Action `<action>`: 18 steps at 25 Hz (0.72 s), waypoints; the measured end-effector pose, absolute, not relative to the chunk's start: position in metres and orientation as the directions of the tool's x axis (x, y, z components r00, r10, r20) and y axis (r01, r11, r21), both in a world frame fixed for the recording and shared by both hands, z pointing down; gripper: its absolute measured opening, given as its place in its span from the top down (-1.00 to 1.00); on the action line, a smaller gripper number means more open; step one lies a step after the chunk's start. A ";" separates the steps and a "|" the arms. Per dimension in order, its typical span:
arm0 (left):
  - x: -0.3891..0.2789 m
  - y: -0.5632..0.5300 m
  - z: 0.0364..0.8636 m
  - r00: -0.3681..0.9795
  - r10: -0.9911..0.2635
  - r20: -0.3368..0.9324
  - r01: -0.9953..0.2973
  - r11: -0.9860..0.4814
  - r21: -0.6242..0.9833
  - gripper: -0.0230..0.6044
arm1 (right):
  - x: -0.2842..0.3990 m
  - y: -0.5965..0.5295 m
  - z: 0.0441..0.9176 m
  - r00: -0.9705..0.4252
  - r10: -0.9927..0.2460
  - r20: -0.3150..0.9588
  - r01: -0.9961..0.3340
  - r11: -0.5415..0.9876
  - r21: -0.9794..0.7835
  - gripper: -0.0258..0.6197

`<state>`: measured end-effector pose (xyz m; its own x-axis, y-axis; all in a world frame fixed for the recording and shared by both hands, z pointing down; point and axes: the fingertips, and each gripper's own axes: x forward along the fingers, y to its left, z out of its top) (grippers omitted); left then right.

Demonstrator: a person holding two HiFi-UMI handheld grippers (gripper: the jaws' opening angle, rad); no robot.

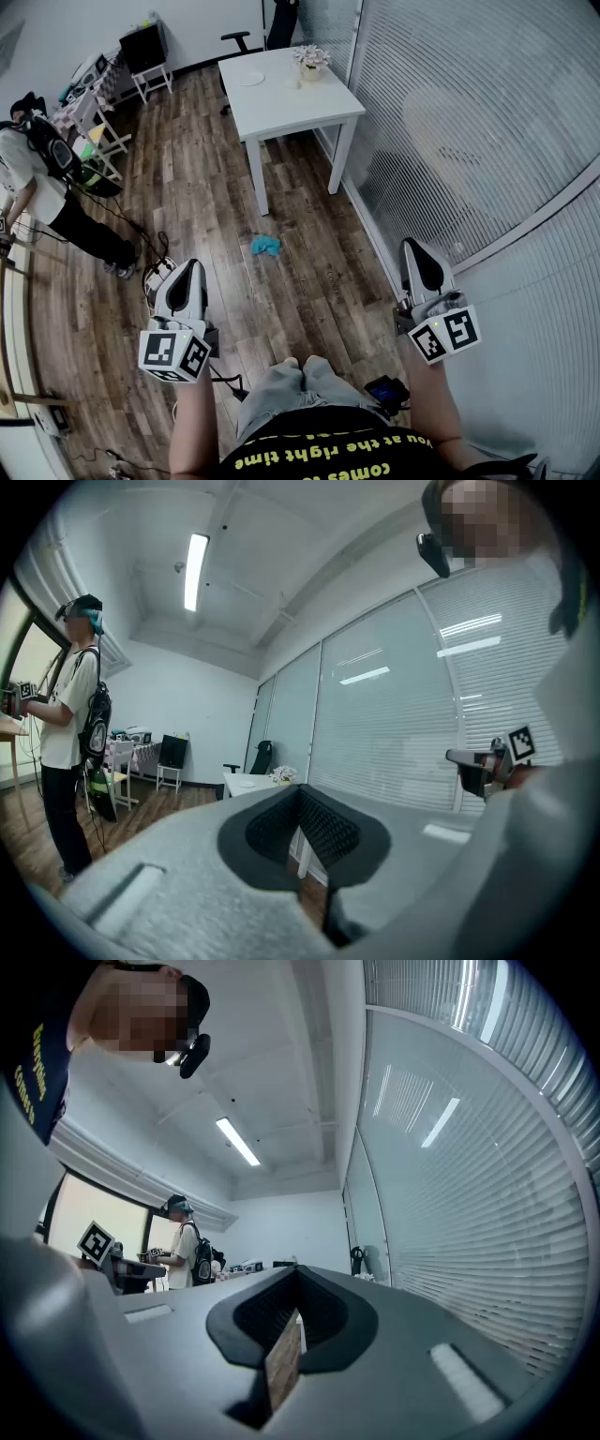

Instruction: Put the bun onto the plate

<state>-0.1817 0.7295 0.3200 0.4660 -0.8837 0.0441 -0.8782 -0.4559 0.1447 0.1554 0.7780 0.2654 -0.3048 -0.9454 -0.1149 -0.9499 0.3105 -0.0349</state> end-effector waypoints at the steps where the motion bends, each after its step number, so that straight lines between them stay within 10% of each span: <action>1: -0.180 0.729 0.321 0.468 -0.883 0.048 -0.878 -0.458 0.143 0.93 | 0.156 0.777 0.265 -0.306 -0.945 -0.113 -0.950 0.311 -0.036 0.91; 18: -0.149 0.707 0.329 0.470 -0.881 0.058 -0.877 -0.458 0.146 0.93 | 0.177 0.753 0.273 -0.328 -0.939 -0.105 -0.940 0.335 -0.063 0.91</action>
